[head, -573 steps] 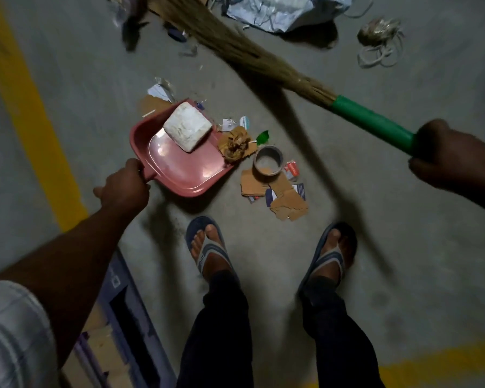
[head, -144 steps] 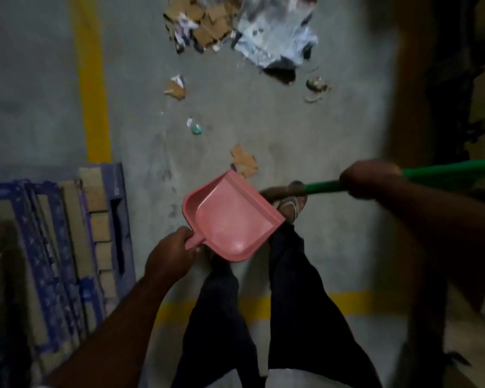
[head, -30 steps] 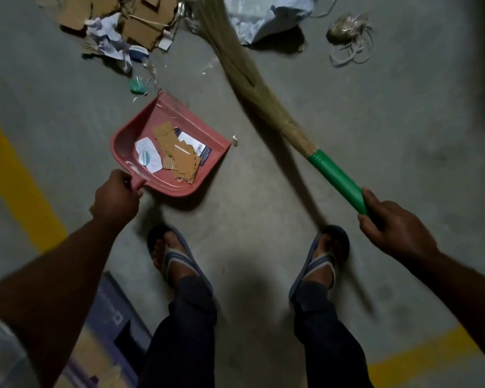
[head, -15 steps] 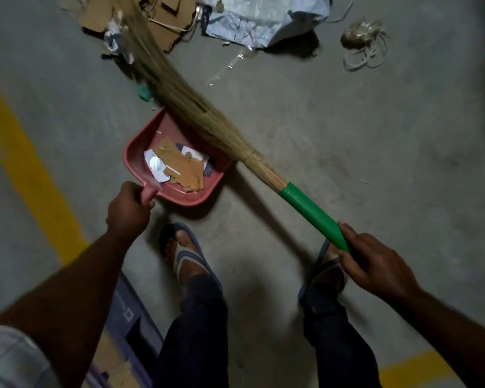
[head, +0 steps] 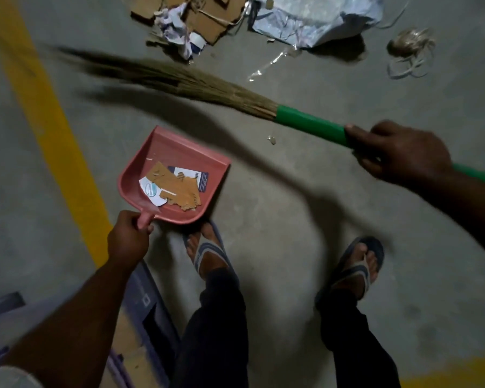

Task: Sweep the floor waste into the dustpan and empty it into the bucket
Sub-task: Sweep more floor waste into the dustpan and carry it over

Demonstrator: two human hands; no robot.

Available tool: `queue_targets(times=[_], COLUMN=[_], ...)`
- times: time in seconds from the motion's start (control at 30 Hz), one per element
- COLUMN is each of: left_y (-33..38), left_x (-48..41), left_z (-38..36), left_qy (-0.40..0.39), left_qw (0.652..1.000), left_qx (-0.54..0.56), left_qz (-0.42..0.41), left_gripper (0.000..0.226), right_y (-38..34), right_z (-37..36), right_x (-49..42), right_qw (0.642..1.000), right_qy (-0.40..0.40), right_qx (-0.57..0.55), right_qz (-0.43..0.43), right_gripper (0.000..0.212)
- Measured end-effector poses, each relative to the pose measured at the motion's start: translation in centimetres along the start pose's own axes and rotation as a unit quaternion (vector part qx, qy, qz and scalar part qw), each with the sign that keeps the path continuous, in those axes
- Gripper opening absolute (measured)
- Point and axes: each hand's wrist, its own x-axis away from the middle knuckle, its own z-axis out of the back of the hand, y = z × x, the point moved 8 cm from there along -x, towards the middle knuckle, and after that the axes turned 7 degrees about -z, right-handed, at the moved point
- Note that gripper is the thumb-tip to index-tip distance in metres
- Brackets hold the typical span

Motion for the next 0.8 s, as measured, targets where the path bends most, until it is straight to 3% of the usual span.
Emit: queue_targets(times=[0.17, 0.37, 0.5, 0.63, 0.8], left_y=[0.0, 1.0, 2.1, 2.5, 3.6], left_x=[-1.6, -3.4, -4.2, -4.7, -5.4], left_z=[0.2, -0.1, -0.3, -0.3, -0.4], left_qy=[-0.004, -0.021, -0.022, -0.021, -0.024], left_qw=[1.000, 1.000, 0.999, 0.999, 0.997], left_qx=[-0.002, -0.008, -0.024, -0.040, -0.056], left_qz=[-0.006, -0.014, -0.016, -0.019, -0.036], left_gripper=[0.025, 0.027, 0.029, 0.029, 0.026], right_y=[0.0, 1.8, 2.2, 5.0, 4.4], right_z=[-0.8, -4.2, -3.7, -3.3, -5.6], right_x=[-6.1, 0.7, 6.4, 8.6, 8.5], right_qw=[0.997, 0.990, 0.994, 0.994, 0.988], right_qy=[-0.032, -0.130, -0.100, -0.051, -0.103], right_qx=[0.058, 0.007, -0.034, -0.030, -0.022], right_qz=[-0.045, -0.050, -0.035, -0.096, -0.114], right_gripper=[0.053, 0.064, 0.060, 0.055, 0.064])
